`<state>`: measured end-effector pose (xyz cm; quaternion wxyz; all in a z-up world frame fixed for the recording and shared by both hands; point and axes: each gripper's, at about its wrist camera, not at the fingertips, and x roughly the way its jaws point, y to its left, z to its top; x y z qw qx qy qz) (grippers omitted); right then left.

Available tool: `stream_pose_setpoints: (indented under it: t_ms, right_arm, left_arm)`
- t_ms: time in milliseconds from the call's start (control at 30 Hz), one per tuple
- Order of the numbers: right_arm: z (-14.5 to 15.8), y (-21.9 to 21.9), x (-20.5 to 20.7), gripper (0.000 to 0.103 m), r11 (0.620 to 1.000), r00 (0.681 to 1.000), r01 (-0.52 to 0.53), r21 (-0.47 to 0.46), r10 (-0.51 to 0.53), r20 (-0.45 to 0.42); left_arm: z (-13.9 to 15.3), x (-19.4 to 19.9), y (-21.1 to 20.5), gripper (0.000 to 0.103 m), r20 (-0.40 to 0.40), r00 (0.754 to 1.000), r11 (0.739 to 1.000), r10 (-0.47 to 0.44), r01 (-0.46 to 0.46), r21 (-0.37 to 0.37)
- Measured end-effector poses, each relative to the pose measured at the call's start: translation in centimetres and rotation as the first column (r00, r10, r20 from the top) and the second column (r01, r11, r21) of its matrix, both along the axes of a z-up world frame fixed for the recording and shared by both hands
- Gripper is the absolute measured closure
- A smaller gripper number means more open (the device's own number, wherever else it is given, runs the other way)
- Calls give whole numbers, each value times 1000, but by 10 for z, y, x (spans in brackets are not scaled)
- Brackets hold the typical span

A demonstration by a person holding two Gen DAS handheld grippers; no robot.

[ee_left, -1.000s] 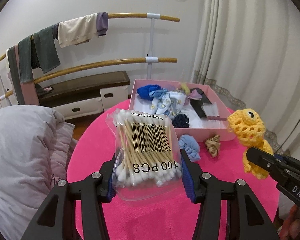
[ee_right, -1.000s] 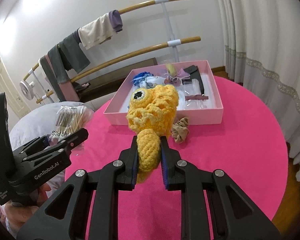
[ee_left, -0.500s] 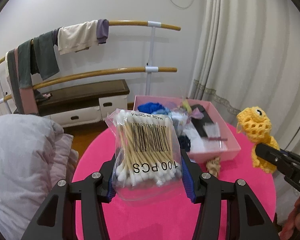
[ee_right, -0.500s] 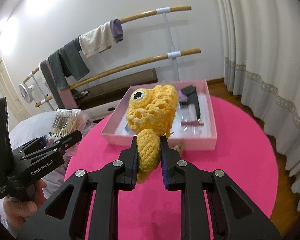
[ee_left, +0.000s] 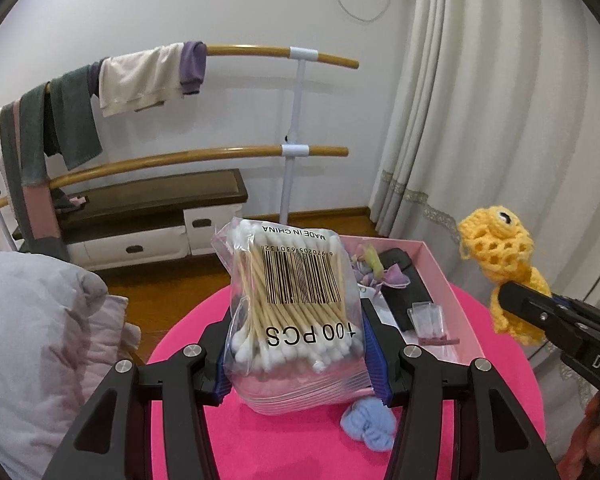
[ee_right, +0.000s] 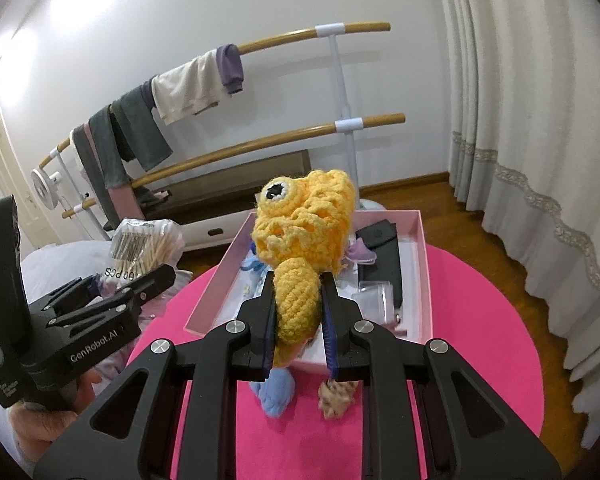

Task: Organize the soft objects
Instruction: 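Carry the cotton swab bag and yellow fish over the pink box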

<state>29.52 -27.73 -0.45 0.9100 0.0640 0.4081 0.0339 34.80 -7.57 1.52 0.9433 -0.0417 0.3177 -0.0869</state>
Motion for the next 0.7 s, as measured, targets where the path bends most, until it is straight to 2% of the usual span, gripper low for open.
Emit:
stream_pose_setpoints:
  t_ms: [400, 700]
  right_arm:
    - [-37, -5, 48, 85, 1000, 996, -3, -16, 2, -91]
    - [-62, -3, 66, 85, 1000, 989, -4, -20, 1, -146]
  left_arm:
    - [-21, 84, -19, 53, -55, 998, 1000, -16, 18, 24]
    - [-52, 140, -25, 52, -115, 993, 999, -30, 32, 17]
